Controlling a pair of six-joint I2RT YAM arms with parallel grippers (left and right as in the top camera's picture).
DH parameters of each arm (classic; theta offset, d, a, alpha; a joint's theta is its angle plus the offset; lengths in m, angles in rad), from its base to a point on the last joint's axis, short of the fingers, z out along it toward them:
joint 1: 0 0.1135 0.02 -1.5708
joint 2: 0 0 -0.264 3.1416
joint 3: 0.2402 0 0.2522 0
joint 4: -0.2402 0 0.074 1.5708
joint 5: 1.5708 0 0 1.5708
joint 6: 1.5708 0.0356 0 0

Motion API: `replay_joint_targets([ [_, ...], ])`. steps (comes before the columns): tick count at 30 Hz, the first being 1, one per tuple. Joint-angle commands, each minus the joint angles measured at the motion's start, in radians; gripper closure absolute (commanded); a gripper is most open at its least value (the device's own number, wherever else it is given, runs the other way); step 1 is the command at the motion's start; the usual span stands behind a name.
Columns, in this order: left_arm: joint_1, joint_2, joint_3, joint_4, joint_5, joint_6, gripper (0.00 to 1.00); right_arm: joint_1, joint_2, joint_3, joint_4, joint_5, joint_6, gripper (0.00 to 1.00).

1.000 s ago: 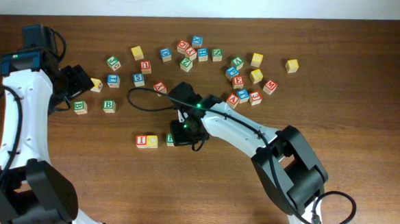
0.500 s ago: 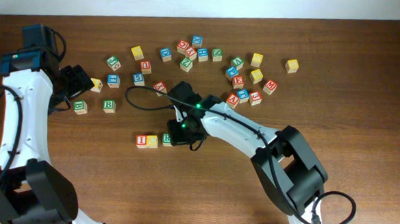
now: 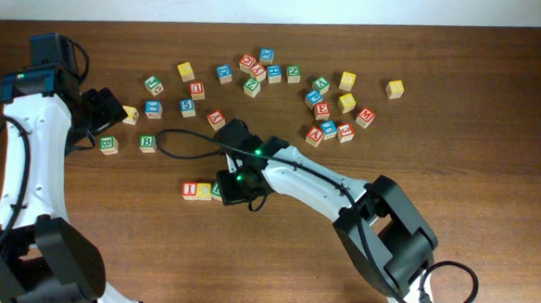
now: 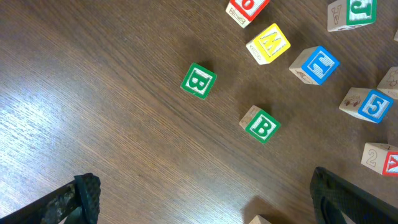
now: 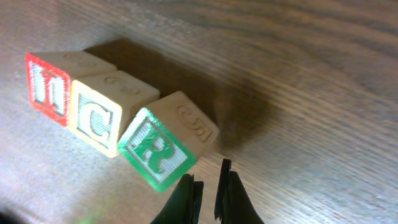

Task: Spell out ICRA
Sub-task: 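Push the 'R' block with the right gripper flush against 'C'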

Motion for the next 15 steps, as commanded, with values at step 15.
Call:
replay_joint_targets([
  [15, 0.003, 0.0, 0.014, -0.001, 0.003, -0.012, 0.01, 0.001, 0.009, -0.001, 0.085, 0.112, -0.006, 0.95],
])
